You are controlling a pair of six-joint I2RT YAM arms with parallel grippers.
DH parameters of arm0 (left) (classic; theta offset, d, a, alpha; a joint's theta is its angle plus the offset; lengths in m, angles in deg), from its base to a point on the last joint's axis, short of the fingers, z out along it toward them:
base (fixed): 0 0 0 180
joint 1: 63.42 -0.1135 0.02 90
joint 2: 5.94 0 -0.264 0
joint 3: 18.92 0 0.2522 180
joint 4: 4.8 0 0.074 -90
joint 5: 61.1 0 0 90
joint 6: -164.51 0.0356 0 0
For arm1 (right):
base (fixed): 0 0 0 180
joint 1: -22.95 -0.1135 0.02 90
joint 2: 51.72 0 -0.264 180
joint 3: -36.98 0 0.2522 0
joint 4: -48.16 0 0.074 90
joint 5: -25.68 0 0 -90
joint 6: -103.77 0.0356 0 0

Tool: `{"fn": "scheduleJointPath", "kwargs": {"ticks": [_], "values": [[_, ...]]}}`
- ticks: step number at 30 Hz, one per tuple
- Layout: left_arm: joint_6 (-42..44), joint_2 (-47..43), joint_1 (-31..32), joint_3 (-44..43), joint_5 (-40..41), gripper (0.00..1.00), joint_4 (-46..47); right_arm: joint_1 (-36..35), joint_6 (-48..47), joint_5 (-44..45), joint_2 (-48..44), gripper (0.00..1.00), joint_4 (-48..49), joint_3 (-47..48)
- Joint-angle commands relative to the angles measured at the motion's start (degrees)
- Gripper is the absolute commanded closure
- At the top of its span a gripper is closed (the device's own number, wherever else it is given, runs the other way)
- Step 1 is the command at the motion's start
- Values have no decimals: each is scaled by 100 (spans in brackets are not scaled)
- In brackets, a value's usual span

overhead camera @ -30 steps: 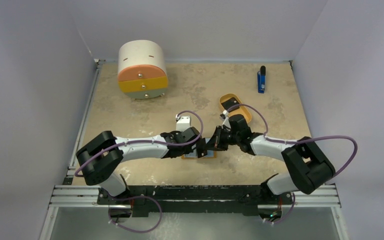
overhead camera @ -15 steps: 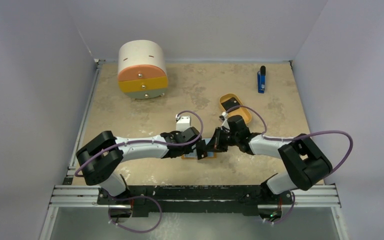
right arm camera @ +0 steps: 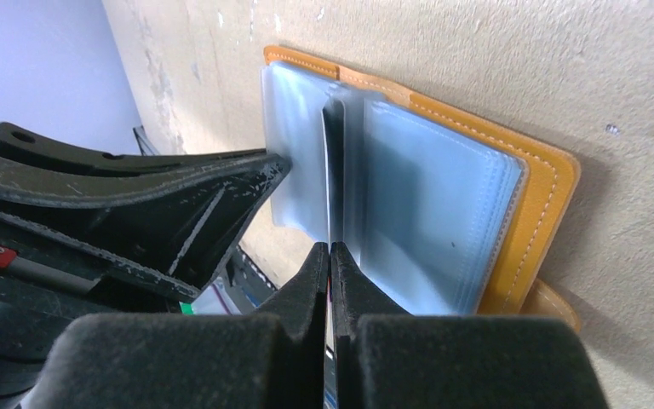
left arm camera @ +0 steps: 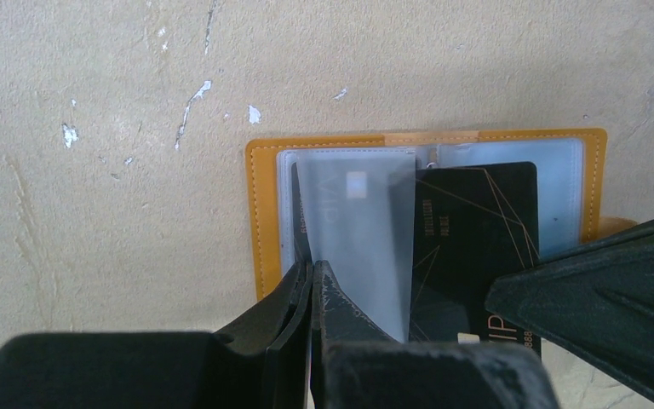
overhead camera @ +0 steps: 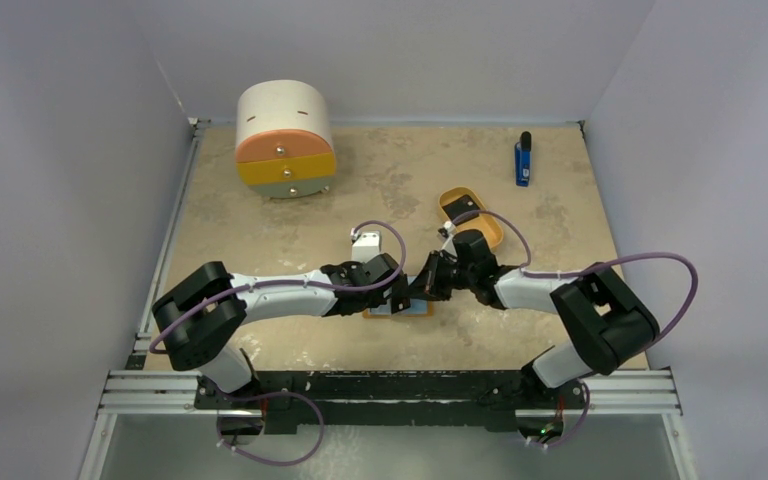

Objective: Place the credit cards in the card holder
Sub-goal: Insert the credit card into the card holder.

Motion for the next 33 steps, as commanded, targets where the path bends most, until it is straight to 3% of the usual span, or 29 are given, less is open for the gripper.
{"fn": "scheduleJointPath", "kwargs": {"ticks": [1,12,18,24,28,33], "values": [[-96,-27,-21,98,-94,100,65,-61,261,321,48,100,403,-20],[-94,-98,-21,57,-99,100,-25,-256,365,398,395,100,651,-16],[-74,-382,-41,-31,-77,78,-207,-278,353,425,423,100,654,-56],[-60,-858,-126,-67,37,67,-487,-279,269,442,425,100,554,-35],[-64,-967,-275,139,110,67,-449,-282,184,473,425,100,445,-4],[-74,-783,-473,441,-3,77,-132,-294,96,510,409,100,303,43]]}}
